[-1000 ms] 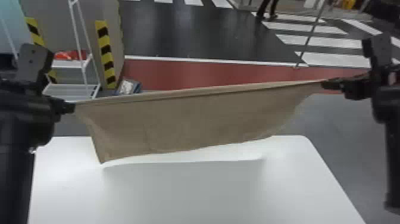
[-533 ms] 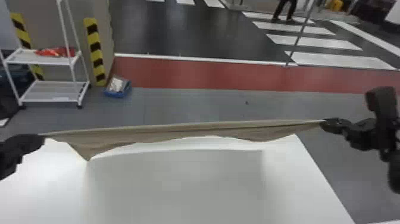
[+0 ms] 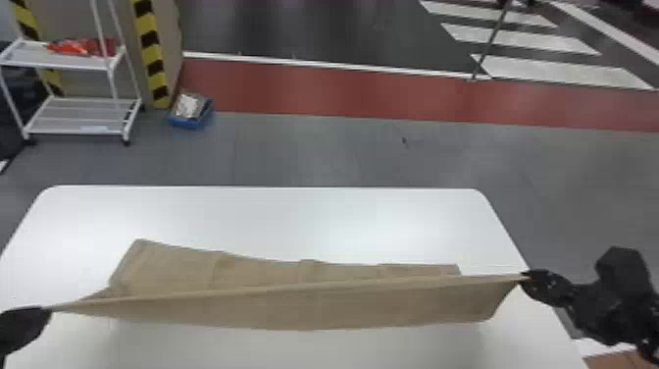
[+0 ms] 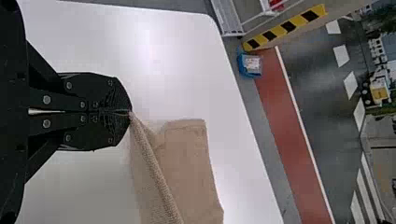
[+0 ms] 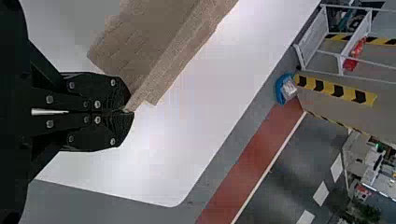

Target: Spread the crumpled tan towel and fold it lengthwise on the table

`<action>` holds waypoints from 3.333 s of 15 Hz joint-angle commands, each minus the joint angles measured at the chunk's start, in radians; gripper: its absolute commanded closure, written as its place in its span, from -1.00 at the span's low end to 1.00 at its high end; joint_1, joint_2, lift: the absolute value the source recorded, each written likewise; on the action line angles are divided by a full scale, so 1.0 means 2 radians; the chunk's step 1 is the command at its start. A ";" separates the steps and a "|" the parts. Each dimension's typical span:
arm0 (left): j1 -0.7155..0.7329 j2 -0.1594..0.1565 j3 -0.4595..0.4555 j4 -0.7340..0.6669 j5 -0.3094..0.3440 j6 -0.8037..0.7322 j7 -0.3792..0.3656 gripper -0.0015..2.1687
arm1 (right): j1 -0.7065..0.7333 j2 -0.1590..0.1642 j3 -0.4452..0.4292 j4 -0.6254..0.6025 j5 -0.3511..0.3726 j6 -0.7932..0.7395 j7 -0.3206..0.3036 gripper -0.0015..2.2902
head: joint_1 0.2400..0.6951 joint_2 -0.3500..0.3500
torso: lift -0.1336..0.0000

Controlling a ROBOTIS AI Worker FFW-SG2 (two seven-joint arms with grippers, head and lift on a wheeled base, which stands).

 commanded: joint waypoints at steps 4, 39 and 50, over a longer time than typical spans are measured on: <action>-0.018 -0.001 -0.009 0.024 -0.041 0.013 -0.019 0.70 | -0.021 -0.008 -0.004 0.049 0.015 -0.017 0.015 0.60 | 1.00 -0.57 | 1.00; -0.373 -0.001 -0.213 0.431 -0.254 0.103 -0.021 0.69 | -0.229 -0.038 0.092 0.270 0.142 0.043 0.004 0.60 | 1.00 -0.76 | 1.00; -0.394 -0.001 -0.236 0.478 -0.264 0.103 -0.005 0.69 | -0.281 -0.033 0.123 0.320 0.156 0.060 -0.047 0.60 | 1.00 -0.75 | 1.00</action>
